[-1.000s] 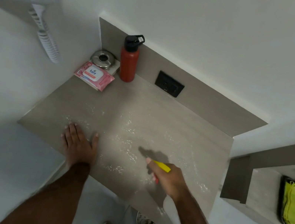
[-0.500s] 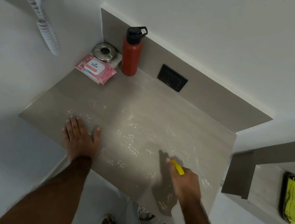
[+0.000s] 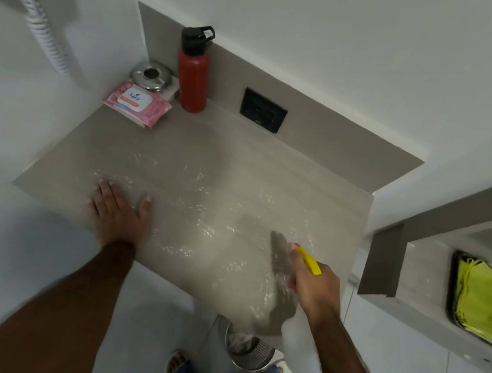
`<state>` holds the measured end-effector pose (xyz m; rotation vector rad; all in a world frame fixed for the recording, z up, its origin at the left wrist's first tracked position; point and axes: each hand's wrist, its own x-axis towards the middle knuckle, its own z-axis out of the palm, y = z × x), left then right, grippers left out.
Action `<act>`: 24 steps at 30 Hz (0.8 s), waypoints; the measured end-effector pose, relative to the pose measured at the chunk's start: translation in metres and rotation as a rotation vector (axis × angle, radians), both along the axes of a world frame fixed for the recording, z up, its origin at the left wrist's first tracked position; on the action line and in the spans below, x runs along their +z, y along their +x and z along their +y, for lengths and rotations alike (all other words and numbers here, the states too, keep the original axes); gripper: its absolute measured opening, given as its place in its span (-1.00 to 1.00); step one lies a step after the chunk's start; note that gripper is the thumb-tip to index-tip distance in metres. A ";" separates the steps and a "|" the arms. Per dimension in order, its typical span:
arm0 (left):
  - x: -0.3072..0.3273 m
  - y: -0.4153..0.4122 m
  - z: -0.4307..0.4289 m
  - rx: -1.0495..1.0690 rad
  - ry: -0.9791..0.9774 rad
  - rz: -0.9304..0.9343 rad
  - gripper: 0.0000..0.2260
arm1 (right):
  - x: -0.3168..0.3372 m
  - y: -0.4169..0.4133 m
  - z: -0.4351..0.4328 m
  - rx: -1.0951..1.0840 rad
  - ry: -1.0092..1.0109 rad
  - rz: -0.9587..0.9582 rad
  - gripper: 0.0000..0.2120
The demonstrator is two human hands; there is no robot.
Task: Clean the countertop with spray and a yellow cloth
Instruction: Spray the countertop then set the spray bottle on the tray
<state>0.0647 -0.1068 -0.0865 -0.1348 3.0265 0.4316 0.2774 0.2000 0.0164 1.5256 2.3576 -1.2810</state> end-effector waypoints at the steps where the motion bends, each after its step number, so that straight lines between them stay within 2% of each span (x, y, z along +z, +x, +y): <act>1: 0.002 -0.001 0.000 0.003 0.001 -0.022 -0.12 | 0.004 0.007 0.003 0.001 0.000 0.057 -0.30; 4: 0.011 0.006 0.004 0.002 0.011 -0.077 -0.09 | 0.013 0.028 0.013 -0.075 0.017 0.248 -0.38; 7: 0.021 0.032 0.037 -0.167 0.006 -0.030 -0.13 | 0.020 0.051 0.033 -0.175 0.061 0.413 -0.48; 10: 0.032 0.081 0.099 -0.539 -0.051 0.029 -0.21 | 0.032 0.080 0.066 -0.232 0.041 0.585 -0.69; 13: 0.037 0.140 0.168 -0.951 -0.088 0.094 -0.24 | 0.043 0.109 0.104 -0.244 0.086 0.673 -0.88; 17: 0.032 0.198 0.265 -1.287 -0.013 0.028 -0.33 | 0.055 0.147 0.165 -0.413 0.119 0.787 -0.78; 21: 0.031 0.239 0.384 -1.420 0.113 -0.053 -0.32 | 0.060 0.195 0.241 -0.590 0.174 0.801 -0.62; 24: 0.032 0.261 0.464 -1.505 0.087 -0.048 -0.32 | 0.061 0.224 0.292 -0.629 0.205 0.770 -0.52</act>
